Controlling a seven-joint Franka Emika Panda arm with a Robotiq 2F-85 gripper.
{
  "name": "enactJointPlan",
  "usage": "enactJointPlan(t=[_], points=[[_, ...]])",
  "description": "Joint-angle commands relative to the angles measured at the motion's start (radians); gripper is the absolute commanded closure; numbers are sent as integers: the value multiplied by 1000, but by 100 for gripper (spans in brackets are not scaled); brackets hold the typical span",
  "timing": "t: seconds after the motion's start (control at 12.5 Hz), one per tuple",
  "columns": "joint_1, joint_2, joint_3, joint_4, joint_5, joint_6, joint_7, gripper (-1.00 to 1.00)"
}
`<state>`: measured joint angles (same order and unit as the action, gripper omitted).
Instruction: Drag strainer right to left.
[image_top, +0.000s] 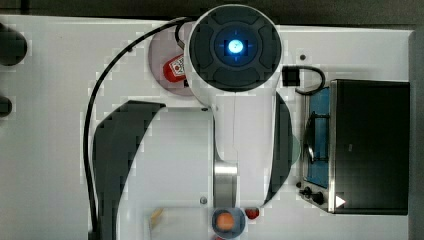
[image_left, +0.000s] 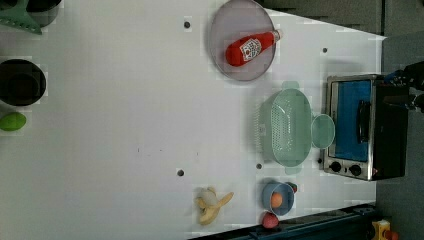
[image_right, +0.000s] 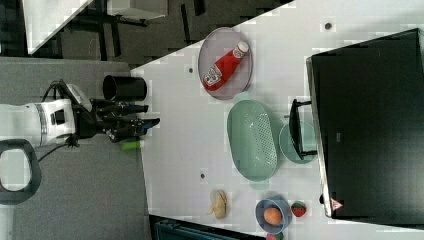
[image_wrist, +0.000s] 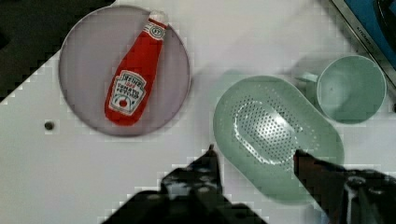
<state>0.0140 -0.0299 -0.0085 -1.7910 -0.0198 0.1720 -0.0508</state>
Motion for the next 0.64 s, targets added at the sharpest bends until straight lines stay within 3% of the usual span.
enactJointPlan(t=[0.08,0.24,0.64], points=[[-27,-466,-27,-144,-36,-293,123,-58],[-25,-464,-26,-157,-34,-290,123,-99],[-23,-384,-9,-283,-34,-172,140,-100]])
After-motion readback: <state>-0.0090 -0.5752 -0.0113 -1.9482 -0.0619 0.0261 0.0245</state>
